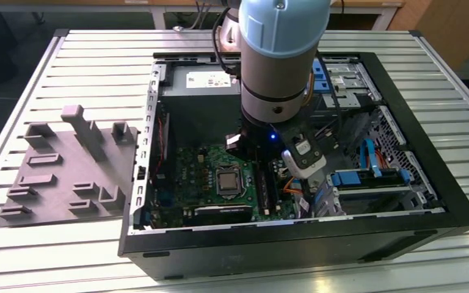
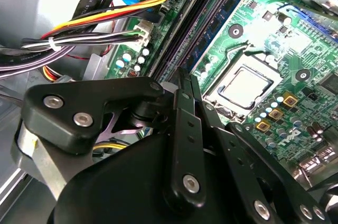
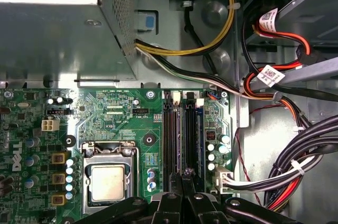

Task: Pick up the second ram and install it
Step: 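Insert the second ram into the second slot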

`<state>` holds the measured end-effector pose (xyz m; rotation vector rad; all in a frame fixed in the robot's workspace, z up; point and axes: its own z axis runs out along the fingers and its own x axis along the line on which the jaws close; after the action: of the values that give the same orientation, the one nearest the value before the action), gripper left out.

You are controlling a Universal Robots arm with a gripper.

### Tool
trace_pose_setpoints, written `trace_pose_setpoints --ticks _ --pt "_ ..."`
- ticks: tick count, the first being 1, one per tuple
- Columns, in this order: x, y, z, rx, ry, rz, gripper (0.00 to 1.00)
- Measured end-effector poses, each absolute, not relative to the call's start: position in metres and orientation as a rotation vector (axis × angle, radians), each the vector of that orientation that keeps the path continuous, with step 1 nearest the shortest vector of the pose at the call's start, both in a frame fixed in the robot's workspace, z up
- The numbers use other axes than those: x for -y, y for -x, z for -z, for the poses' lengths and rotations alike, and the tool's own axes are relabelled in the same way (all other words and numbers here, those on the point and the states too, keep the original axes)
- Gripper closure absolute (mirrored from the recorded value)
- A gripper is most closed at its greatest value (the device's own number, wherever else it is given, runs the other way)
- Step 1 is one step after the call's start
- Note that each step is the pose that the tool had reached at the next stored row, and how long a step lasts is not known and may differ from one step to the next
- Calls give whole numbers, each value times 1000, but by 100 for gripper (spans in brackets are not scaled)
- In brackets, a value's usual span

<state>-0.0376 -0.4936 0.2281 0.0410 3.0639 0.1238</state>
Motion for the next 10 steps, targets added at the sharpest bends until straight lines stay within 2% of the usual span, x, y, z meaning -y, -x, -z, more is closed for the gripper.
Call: trace_pose_setpoints --ticks 10 --pt "494 38 -227 -3064 -41 -125 89"
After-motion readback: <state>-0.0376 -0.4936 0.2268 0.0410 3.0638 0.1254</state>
